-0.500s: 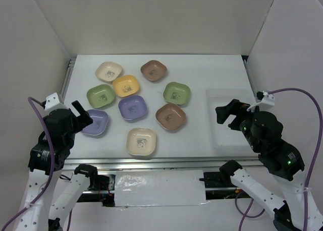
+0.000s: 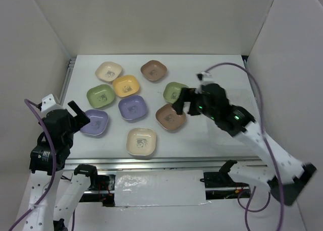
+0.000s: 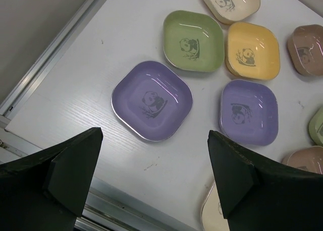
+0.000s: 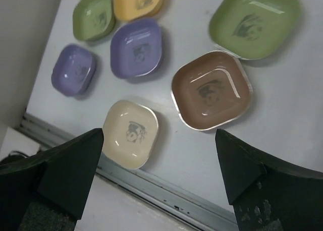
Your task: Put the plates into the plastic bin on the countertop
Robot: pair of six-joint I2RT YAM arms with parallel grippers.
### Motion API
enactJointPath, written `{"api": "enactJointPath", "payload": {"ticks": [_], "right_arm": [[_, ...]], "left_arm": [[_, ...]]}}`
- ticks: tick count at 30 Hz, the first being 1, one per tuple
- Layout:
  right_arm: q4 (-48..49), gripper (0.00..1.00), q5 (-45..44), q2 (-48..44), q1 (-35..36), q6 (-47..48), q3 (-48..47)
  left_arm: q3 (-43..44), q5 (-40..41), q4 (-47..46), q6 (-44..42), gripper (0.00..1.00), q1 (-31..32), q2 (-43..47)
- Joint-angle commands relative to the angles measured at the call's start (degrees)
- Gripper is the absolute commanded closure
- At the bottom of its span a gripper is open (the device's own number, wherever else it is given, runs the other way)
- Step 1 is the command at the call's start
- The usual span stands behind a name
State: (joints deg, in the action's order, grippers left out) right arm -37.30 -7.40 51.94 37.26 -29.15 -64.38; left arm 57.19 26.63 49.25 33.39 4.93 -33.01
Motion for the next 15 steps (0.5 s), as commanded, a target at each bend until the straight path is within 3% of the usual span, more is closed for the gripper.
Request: {"api": "enactJointPath", "payload": {"ticks": [1, 8, 15], "right_arm": [[11.0, 0.00, 3.6, 13.7, 5.2, 1.1, -5.2], [9.4, 0.02, 1.5, 48.1, 8.0, 6.0, -24.9], [7.2, 0.13, 3.4, 68.3, 6.0, 7.3, -42.1]], "left_arm": [[-0.4, -0.7, -2.8, -0.2, 0.01, -0.6, 1.1], [-0.6, -1.8, -3.2, -0.8, 0.01, -1.1, 0.4], [-0.8, -2.8, -3.6, -1.2, 0.01, -0.4, -0.3]]}}
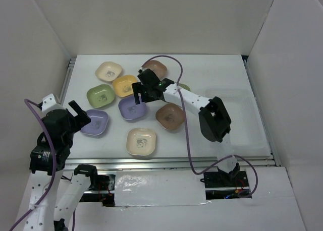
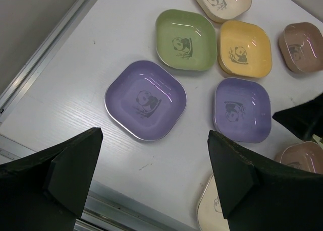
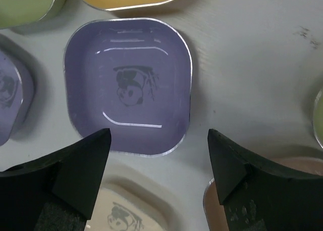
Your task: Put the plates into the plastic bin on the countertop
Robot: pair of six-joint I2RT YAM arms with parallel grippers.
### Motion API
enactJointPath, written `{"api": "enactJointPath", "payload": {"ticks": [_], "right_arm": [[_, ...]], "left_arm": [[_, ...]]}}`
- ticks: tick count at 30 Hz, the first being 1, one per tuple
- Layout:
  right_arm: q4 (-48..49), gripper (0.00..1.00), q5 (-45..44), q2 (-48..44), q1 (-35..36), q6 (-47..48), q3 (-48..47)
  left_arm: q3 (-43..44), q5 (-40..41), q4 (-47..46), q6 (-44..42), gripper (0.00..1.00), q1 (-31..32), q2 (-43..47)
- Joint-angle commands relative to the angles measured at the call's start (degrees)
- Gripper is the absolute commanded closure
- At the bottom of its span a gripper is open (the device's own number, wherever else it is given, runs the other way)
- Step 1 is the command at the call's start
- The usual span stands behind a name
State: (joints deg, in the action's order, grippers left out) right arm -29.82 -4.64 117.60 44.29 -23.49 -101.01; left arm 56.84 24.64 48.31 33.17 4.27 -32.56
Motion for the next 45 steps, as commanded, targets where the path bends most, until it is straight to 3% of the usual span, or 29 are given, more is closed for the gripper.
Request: {"api": "enactJointPath", "payload": {"ticks": [1, 5, 8, 12, 15, 16, 17, 19, 21, 28, 33, 37, 40, 45], "right_arm": [[-1.4, 0.16, 0.9, 5.9, -1.1, 1.7, -7.0], [-3.7, 0.23, 1.1, 11.5, -1.8, 1.8, -12.1], [-3.4, 0.33, 2.6, 14.0, -2.2, 1.8, -11.9], [-3.8, 0.38, 3.5, 16.0, -2.2, 1.3, -10.5], [-0.4, 0.57, 4.4, 13.8, -2.2, 0.0, -5.5], [0.8, 0.70, 4.4, 12.3, -2.1, 0.0, -4.6], [1.3, 0.74, 4.3, 11.7, -1.8, -0.2, -3.2], [1.8, 0.94, 4.4, 9.7, -1.5, -0.4, -2.4], [1.9, 1.00, 4.4, 8.3, -0.9, -0.8, -1.4], [2.2, 1.00, 3.5, -5.3, -1.5, -3.5, 3.2], [-2.9, 1.00, 1.0, -20.1, -8.7, -2.6, 10.5], [-3.9, 1.00, 2.4, -34.4, -21.1, -4.3, 24.1], [-1.6, 1.00, 2.0, -47.0, -34.0, -9.4, 40.0], [2.3, 1.00, 0.3, -61.8, -48.8, -15.6, 53.7]], "left_arm": [[-0.3, -0.8, -2.7, -1.1, 0.01, 0.6, -0.9], [-0.3, -0.6, -2.5, -1.0, 0.01, 1.4, -0.9], [-0.5, -0.7, -2.7, -1.1, 0.01, 1.7, -0.4], [-0.4, -0.9, -2.9, -1.1, 0.01, 1.8, -0.1], [-0.5, -1.1, -3.0, -1.3, 0.01, 1.8, -0.3], [-0.6, -1.3, -3.1, -1.4, 0.01, 1.7, -0.3], [-0.6, -1.4, -3.1, -1.4, 0.01, 1.7, -0.4], [-0.4, -1.5, -3.1, -1.6, 0.01, 1.8, -0.8], [-0.5, -1.5, -3.1, -1.4, 0.01, 1.8, -1.0], [-0.6, -1.6, -3.3, -1.5, 0.01, 1.8, -0.5], [-0.6, -2.1, -3.3, -1.7, 0.01, 1.8, -0.4], [-0.9, -2.4, -3.8, -1.9, 0.01, 1.9, -0.1], [-0.9, -2.6, -3.9, -2.1, 0.01, 2.0, -0.9], [-0.2, -3.4, -3.4, -2.2, 0.01, 2.1, -5.2]]}}
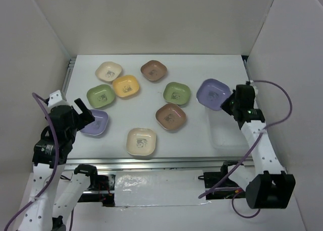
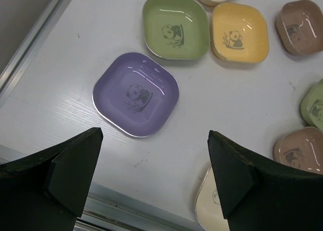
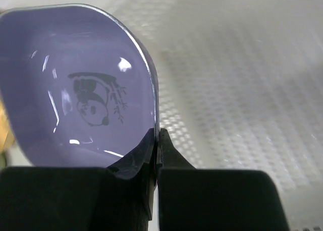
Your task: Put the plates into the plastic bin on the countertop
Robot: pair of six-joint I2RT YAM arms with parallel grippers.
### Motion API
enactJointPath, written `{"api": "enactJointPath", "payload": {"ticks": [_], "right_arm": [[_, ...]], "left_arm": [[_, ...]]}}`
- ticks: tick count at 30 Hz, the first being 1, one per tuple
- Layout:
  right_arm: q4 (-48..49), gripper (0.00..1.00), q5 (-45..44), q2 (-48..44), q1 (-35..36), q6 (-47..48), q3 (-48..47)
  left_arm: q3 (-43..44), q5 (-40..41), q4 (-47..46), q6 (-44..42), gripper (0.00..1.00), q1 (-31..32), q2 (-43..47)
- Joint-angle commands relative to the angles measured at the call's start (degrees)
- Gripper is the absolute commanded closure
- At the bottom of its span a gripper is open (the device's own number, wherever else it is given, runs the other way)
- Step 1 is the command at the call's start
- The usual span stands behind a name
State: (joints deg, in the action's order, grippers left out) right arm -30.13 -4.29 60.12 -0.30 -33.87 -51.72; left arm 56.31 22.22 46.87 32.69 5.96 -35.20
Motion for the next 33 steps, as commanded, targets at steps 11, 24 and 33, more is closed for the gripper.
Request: {"api": "enactJointPath", "payload": {"ticks": [11, 24, 33], "right_arm": [[11.3, 1.00, -2.5, -0.6, -18.1, -23.0, 15.9], [9.8, 0.00, -4.1, 1.0, -12.3, -27.2, 10.7], [4.6, 0.00, -10.5, -15.6, 12.9, -14.8, 3.8]], "left_arm": [[3.3, -14.1, 0.5, -2.2, 0.01, 1.5, -12.9], [-7.5, -17.7, -6.3, 9.9, 0.01, 9.6, -21.2], [-11.6, -12.4, -10.7, 12.8, 0.05, 21.4, -30.2]]}}
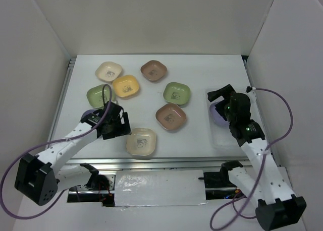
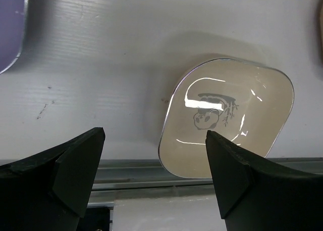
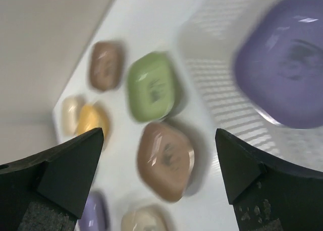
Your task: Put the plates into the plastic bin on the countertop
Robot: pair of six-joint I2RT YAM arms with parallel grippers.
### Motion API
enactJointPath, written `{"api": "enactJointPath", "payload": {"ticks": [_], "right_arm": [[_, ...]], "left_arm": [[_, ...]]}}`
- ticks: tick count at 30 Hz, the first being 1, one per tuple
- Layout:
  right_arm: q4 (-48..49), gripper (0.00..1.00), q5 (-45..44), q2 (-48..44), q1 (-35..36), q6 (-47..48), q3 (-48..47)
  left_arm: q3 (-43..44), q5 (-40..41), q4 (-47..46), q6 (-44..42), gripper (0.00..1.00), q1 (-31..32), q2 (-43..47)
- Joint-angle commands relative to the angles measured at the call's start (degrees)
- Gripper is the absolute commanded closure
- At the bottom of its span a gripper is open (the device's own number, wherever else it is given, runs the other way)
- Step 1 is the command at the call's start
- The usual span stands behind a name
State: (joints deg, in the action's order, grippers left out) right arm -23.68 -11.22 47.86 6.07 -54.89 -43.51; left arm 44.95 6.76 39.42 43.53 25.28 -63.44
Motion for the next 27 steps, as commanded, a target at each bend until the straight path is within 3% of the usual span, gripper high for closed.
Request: {"api": "enactJointPath", "payload": {"ticks": [1, 6, 11, 12, 13, 14, 15, 18, 21, 27], "right_arm": [[-3.2, 0.00, -3.9, -3.6, 8.4, 6.6, -5.5], [-8.4, 0.00, -6.0, -4.3, 19.8, 8.3, -8.4], [-7.7, 0.00, -6.1, -7.2, 25.7, 9.4, -8.6], [-7.3, 0.00, -5.1, -7.0, 26.5, 10.2, -8.6], [-6.6, 0.00, -2.2, -6.5, 28.3, 11.1, -8.4], [-4.3, 0.00, 0.2, -5.9, 29.3, 14.3, -7.6], [-2.3, 0.00, 2.7, -4.2, 30.4, 15.7, -6.9], [-0.4, 0.00, 7.0, 3.4, 36.5, 18.9, -6.9], [-1.6, 0.00, -3.4, 13.5, 47.1, 18.4, -10.6], [0.1, 0.01, -4.0, 31.1, 51.8, 18.3, -16.7]], "left_arm": [[-1.0, 3.4, -4.2, 2.6, 0.06, 3.1, -4.0], [-3.1, 4.9, -8.2, 4.2, 0.18, 5.5, -10.3], [-3.7, 8.4, -10.1, 7.2, 0.41, 8.0, -17.2], [-3.7, 8.4, -10.5, 7.4, 0.48, 8.2, -17.9], [-3.6, 8.3, -10.6, 8.1, 0.73, 8.6, -19.1], [-3.4, 8.6, -10.3, 8.5, 0.83, 8.8, -19.1], [-3.0, 9.2, -8.9, 9.9, 1.00, 10.0, -18.0], [-1.2, 13.3, -3.7, 12.3, 1.00, 12.9, -11.4], [0.2, 15.7, 0.7, 12.5, 1.00, 15.3, -2.6], [4.3, 13.5, 5.0, 10.5, 1.00, 16.4, 9.7]]}}
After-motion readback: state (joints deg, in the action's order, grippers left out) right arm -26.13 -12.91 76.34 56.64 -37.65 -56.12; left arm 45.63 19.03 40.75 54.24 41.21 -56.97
